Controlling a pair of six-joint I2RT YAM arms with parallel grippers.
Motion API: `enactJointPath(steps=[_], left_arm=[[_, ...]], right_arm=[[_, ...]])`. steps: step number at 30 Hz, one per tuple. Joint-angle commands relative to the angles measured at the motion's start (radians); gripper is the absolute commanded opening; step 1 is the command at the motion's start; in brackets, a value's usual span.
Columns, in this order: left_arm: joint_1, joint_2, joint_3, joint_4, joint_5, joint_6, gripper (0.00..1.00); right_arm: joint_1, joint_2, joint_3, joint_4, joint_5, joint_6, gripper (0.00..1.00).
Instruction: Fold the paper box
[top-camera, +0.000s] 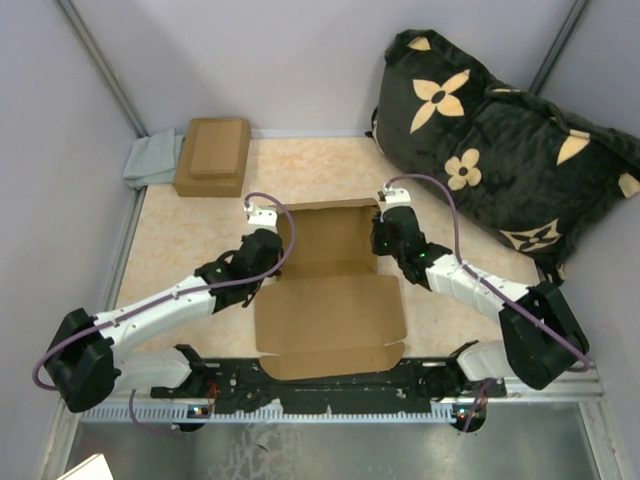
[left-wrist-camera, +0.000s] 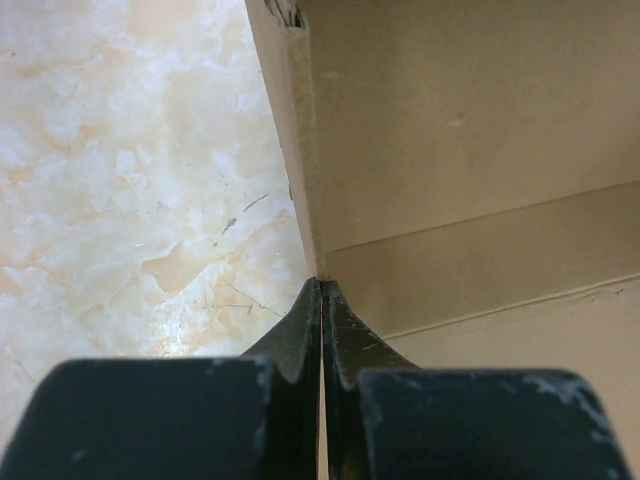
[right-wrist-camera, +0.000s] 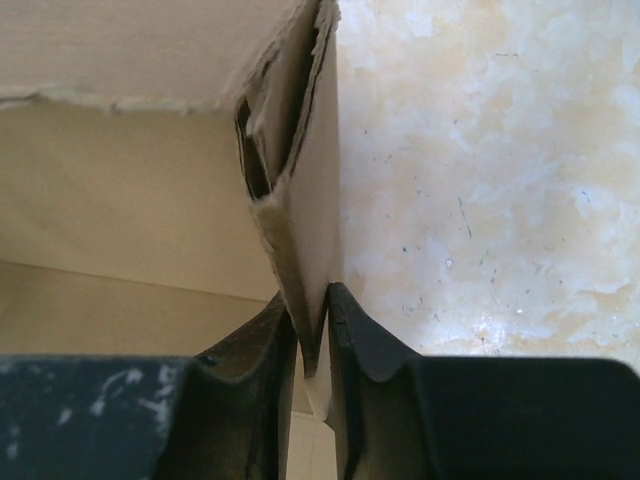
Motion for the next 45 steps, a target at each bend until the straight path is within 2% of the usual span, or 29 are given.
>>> enactJointPath(steps=[1, 3, 6, 11, 15, 22, 26, 29, 31, 33, 34, 38, 45], left_arm=[[-0.007, -0.033, -0.010, 0.083, 0.047, 0.060, 0.00], [-0.007, -0.047, -0.015, 0.094, 0.055, 0.076, 0.00], [-0.007, -0.060, -0.017, 0.100, 0.066, 0.089, 0.00], [-0.007, -0.089, -0.008, 0.089, 0.086, 0.115, 0.00], [-0.007, -0.106, 0.018, 0.055, 0.106, 0.141, 0.00], [-0.008, -0.112, 0.076, -0.013, 0.134, 0.141, 0.00], [-0.008, -0.115, 0.080, -0.035, 0.137, 0.133, 0.00], [-0.008, -0.125, 0.076, -0.048, 0.140, 0.123, 0.00], [-0.008, -0.135, 0.068, -0.044, 0.136, 0.118, 0.00], [-0.008, -0.138, 0.067, -0.045, 0.130, 0.119, 0.00], [-0.008, -0.140, 0.069, -0.047, 0.127, 0.118, 0.00], [-0.006, -0.143, 0.081, -0.056, 0.110, 0.115, 0.01], [-0.006, -0.187, 0.130, -0.131, 0.062, 0.086, 0.09]], right_arm=[[0.007, 0.032, 0.012, 0.084, -0.033, -0.028, 0.22], [0.007, 0.047, 0.016, 0.099, -0.040, -0.045, 0.27], [0.006, 0.087, 0.048, 0.083, -0.038, -0.061, 0.24], [0.008, 0.145, 0.113, 0.002, 0.040, -0.057, 0.00], [0.008, 0.182, 0.167, -0.121, 0.155, -0.021, 0.00], [0.008, 0.263, 0.233, -0.268, 0.251, 0.053, 0.00], [0.006, 0.275, 0.235, -0.259, 0.206, 0.097, 0.00], [0.006, 0.223, 0.200, -0.172, 0.124, 0.104, 0.01], [0.006, 0.183, 0.166, -0.107, 0.083, 0.108, 0.10], [0.005, 0.167, 0.174, -0.113, 0.074, 0.105, 0.20], [0.005, 0.165, 0.184, -0.128, 0.068, 0.099, 0.32], [0.005, 0.128, 0.200, -0.169, 0.055, 0.080, 0.55], [-0.040, 0.010, 0.234, -0.215, 0.088, 0.010, 0.65]])
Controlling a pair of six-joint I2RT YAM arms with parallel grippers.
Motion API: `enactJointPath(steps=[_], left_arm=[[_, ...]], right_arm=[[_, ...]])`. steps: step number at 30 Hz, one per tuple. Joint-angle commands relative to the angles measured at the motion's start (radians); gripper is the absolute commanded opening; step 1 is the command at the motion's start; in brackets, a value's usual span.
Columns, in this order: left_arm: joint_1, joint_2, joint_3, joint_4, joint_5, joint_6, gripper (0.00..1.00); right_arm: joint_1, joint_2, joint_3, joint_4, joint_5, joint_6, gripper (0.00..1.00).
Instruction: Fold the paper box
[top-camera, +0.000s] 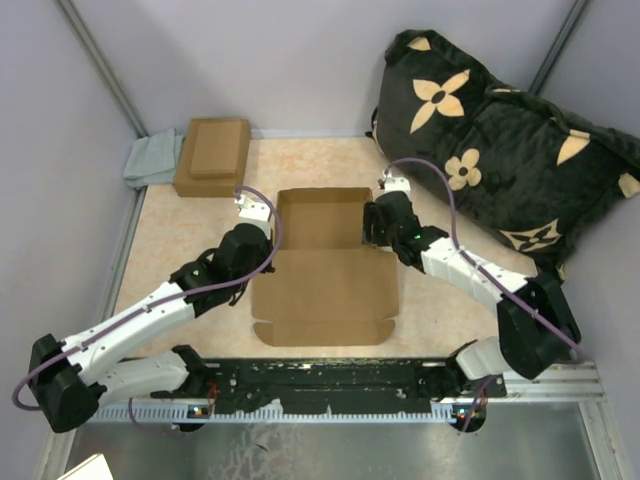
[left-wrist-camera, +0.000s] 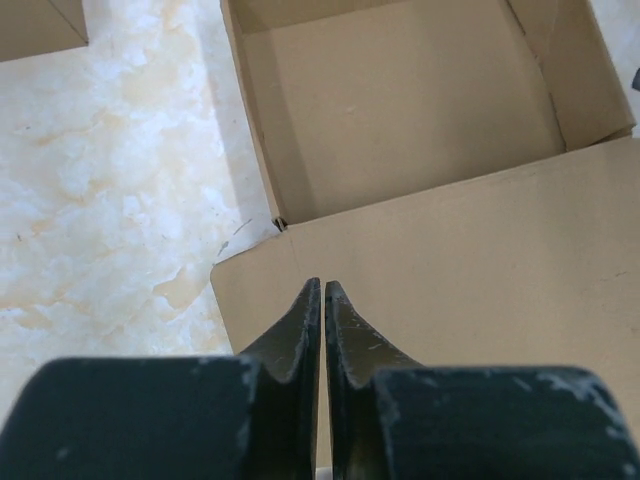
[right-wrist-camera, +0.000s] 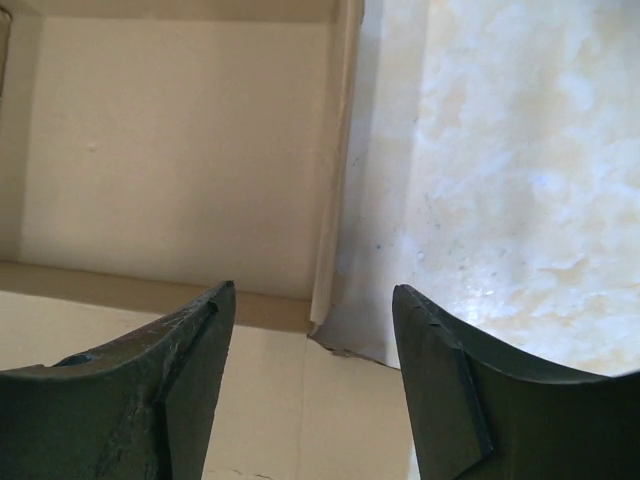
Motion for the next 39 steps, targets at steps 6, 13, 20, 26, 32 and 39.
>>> enactJointPath(steps=[6, 13, 20, 26, 32, 39], left_arm=[[-0.005, -0.081, 0.099, -0.108, -0.005, -0.044, 0.13], [-0.005, -0.162, 0.035, -0.123, 0.023, -0.110, 0.19], [-0.005, -0.231, -0.027, -0.134, 0.028, -0.154, 0.23], [-0.005, -0.238, -0.054, -0.120, 0.031, -0.162, 0.23], [-0.005, -0.225, -0.066, -0.115, 0.046, -0.173, 0.23], [-0.005, -0.219, -0.081, -0.111, 0.049, -0.183, 0.23]], right_arm=[[-0.128, 0.098, 0.361, -0.084, -0.236, -0.308, 0.65], [-0.128, 0.373, 0.690, -0.098, -0.436, -0.498, 0.65], [-0.125, 0.565, 0.822, -0.098, -0.562, -0.608, 0.65], [-0.096, 0.683, 0.908, -0.141, -0.535, -0.707, 0.65], [-0.059, 0.776, 0.965, -0.125, -0.414, -0.774, 0.64], [-0.053, 0.855, 1.043, -0.155, -0.444, -0.784, 0.62]])
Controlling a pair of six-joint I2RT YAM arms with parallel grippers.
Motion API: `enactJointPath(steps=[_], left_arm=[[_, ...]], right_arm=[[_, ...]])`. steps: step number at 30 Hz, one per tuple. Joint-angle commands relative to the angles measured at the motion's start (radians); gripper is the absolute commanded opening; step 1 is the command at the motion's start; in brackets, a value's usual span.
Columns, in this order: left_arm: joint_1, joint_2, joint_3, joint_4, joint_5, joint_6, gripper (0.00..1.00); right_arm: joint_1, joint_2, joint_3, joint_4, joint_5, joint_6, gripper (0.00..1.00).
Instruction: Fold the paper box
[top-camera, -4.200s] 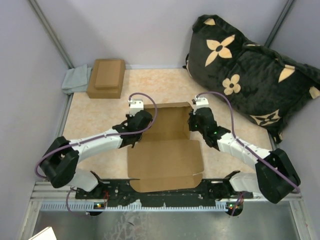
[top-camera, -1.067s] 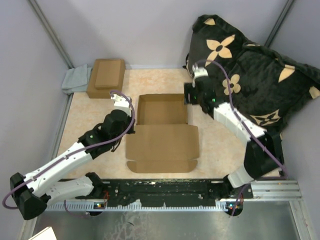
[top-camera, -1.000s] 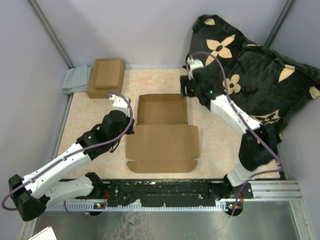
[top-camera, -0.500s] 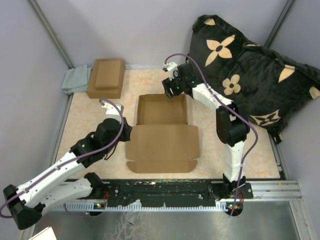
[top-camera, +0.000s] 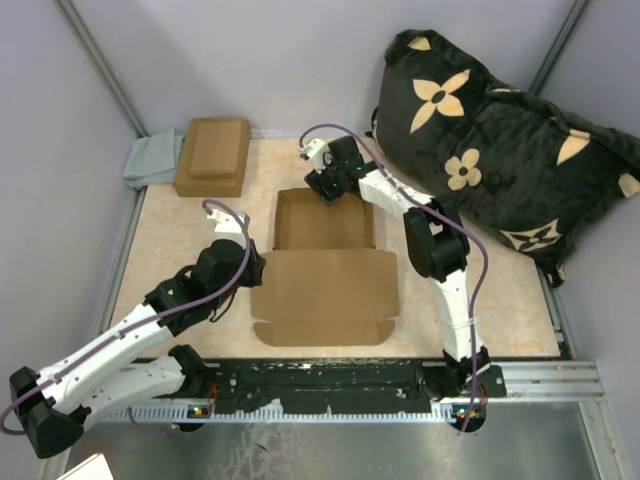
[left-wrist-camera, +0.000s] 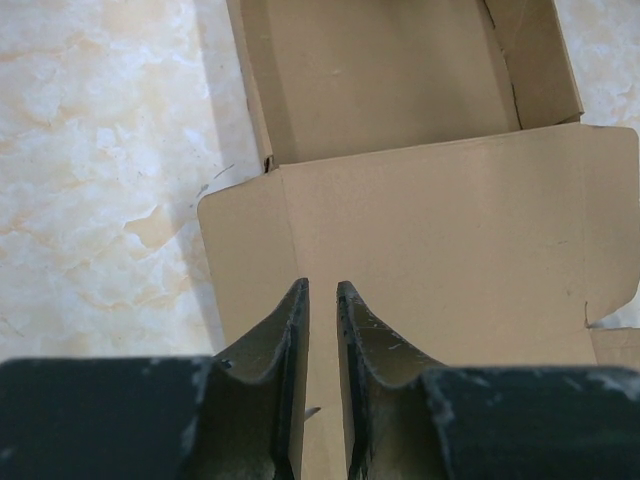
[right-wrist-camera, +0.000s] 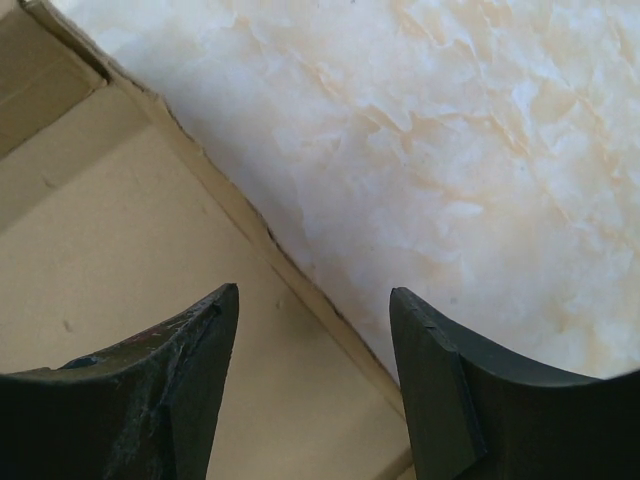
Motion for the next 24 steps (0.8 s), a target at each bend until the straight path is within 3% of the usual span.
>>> enactJointPath(steps=[1, 7, 14, 19, 24], left_arm=[[-0.005, 0.004, -0.010, 0.016, 0.011, -0.018, 0.23], [-0.004, 0.002, -0.012, 0.023, 0.027, -0.025, 0.23], [-0.005, -0.002, -0.016, 0.044, 0.069, -0.037, 0.23], [-0.005, -0.005, -0.025, 0.083, 0.123, -0.040, 0.23], [-0.005, -0.004, -0.022, 0.109, 0.177, -0.053, 0.23]], right_arm=[[0.001, 0.054, 0.121, -0.013, -0.009, -0.024, 0.61], [-0.007, 0.042, 0.107, -0.049, 0.094, 0.090, 0.40], [-0.077, -0.167, -0.174, 0.006, 0.298, 0.253, 0.24], [-0.120, -0.355, -0.362, -0.105, 0.407, 0.369, 0.22], [-0.117, -0.677, -0.691, -0.195, 0.317, 0.629, 0.26]])
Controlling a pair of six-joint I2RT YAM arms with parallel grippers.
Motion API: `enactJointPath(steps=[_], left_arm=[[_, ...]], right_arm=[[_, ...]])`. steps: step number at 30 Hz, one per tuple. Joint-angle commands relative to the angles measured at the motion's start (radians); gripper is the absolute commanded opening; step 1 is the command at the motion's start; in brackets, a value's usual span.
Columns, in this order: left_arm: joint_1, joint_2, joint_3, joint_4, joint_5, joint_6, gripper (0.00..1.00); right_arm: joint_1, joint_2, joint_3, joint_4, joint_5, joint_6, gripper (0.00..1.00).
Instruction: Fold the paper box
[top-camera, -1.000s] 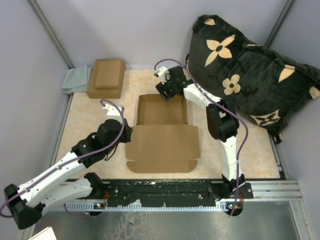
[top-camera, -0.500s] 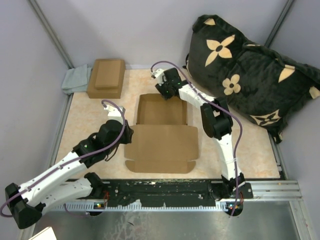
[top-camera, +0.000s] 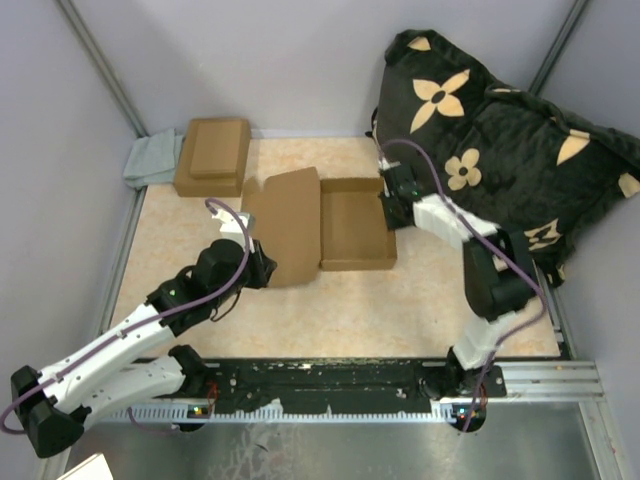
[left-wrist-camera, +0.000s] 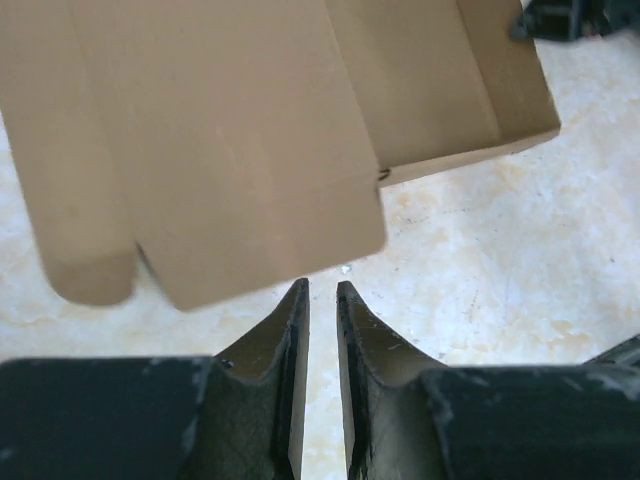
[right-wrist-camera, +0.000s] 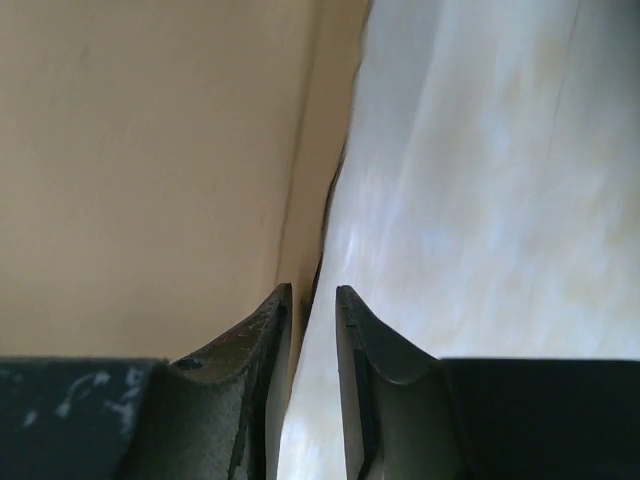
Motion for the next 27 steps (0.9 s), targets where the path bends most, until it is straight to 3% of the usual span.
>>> enactJointPath(steps=[1, 4, 7, 9, 10, 13, 14, 16, 19, 24, 27], left_arm=[[-0.006, -0.008, -0.003, 0.056, 0.074, -0.026, 0.23], [-0.006, -0.008, 0.006, 0.057, 0.101, -0.051, 0.26], [-0.006, -0.013, 0.005, 0.064, 0.127, -0.072, 0.29], [-0.006, -0.022, -0.005, 0.074, 0.141, -0.090, 0.31], [-0.006, -0.029, -0.015, 0.083, 0.144, -0.097, 0.31], [-0.006, -0.053, -0.060, 0.123, 0.149, -0.129, 0.31], [-0.006, -0.059, -0.075, 0.128, 0.149, -0.139, 0.32], [-0.006, -0.063, -0.077, 0.118, 0.147, -0.155, 0.31], [-0.006, -0.063, -0.063, 0.078, 0.130, -0.165, 0.31], [-0.006, -0.075, -0.046, 0.032, 0.100, -0.147, 0.31], [-0.006, -0.074, -0.057, 0.033, 0.095, -0.133, 0.31]], right_arm=[[0.031, -0.353, -0.245, -0.103, -0.074, 0.314, 0.27], [0.145, -0.599, -0.472, -0.014, -0.280, 0.510, 0.45], [0.350, -0.837, -0.612, 0.155, -0.389, 0.656, 0.52], [0.403, -0.951, -0.644, 0.193, -0.429, 0.662, 0.58], [0.402, -0.992, -0.624, 0.142, -0.379, 0.634, 0.61], [0.384, -1.023, -0.552, 0.041, 0.012, 0.483, 0.71], [0.362, -1.000, -0.534, 0.047, 0.075, 0.442, 0.74], [0.297, -0.908, -0.489, 0.087, 0.059, 0.386, 0.75], [0.267, -0.699, -0.424, 0.126, -0.013, 0.333, 0.67], [0.267, -0.453, -0.334, 0.113, 0.032, 0.300, 0.36], [0.267, -0.384, -0.316, 0.116, 0.054, 0.274, 0.31]])
